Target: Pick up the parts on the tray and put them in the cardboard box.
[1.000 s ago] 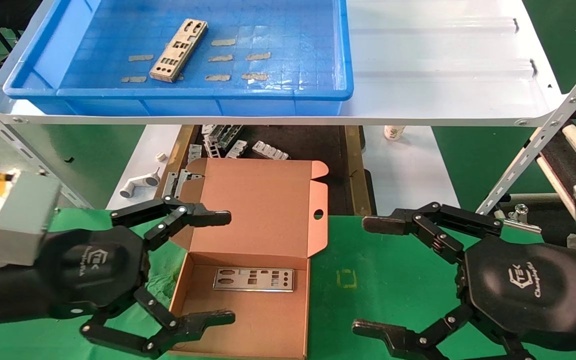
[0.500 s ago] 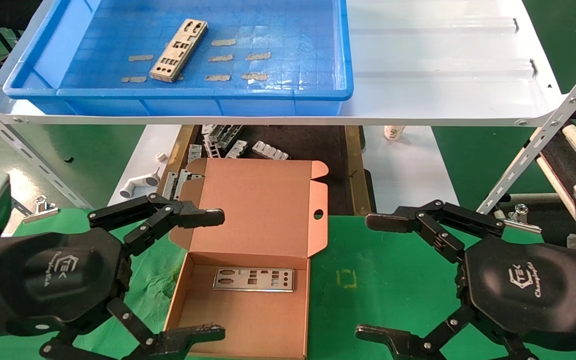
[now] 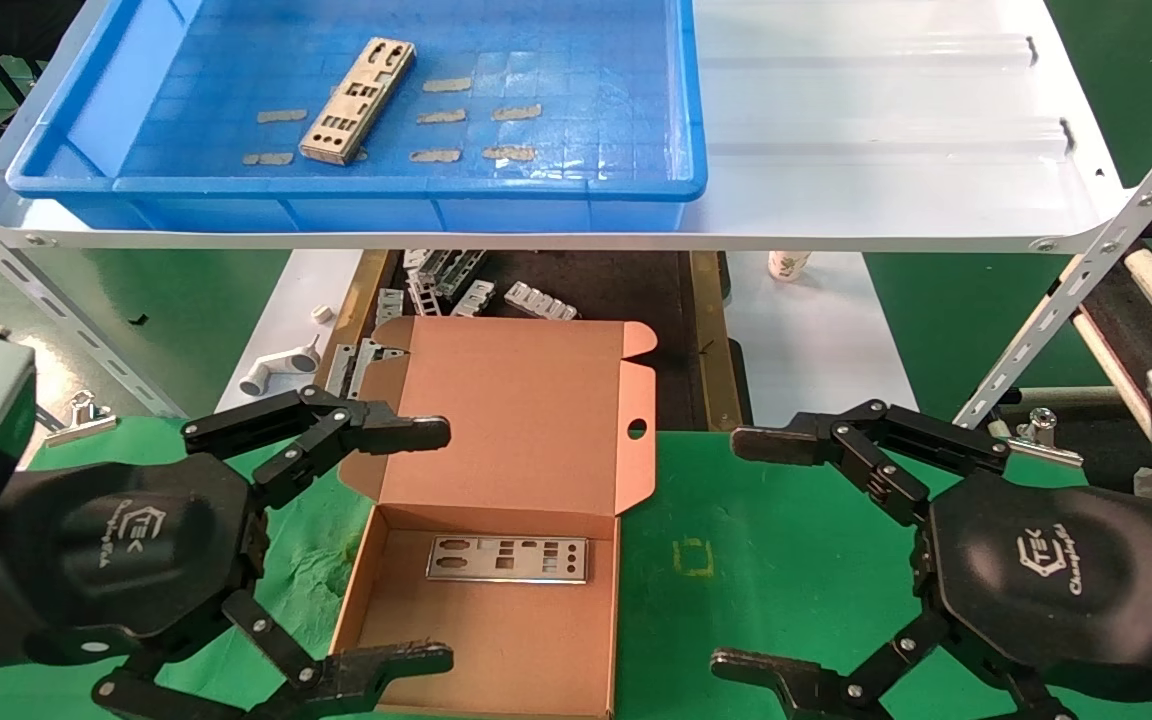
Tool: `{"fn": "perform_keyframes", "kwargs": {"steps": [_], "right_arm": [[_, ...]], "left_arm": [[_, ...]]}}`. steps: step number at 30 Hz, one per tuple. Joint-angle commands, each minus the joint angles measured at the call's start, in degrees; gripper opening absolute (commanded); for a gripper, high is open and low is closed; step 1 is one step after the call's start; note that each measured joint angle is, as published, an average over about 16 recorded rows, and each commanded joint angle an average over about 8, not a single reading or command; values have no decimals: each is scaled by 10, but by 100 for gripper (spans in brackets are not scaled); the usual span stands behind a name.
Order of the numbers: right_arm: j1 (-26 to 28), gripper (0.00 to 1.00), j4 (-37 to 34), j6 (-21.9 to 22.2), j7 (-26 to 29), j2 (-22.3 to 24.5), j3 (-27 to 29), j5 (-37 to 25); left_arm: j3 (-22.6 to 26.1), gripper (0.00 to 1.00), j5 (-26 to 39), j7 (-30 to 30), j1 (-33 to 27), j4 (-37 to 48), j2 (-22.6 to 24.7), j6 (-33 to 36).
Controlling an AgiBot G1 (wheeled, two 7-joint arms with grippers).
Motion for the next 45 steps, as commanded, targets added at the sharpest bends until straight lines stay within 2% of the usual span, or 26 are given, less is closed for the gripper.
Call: {"fn": "perform_keyframes", "kwargs": {"steps": [1, 45], "right_arm": [[0, 100, 0, 0, 0, 0, 0, 0], [0, 100, 0, 0, 0, 0, 0, 0]], "left_arm": [[0, 100, 1, 0, 0, 1, 0, 0], [3, 100, 3, 2, -2, 3, 1, 1]]}}
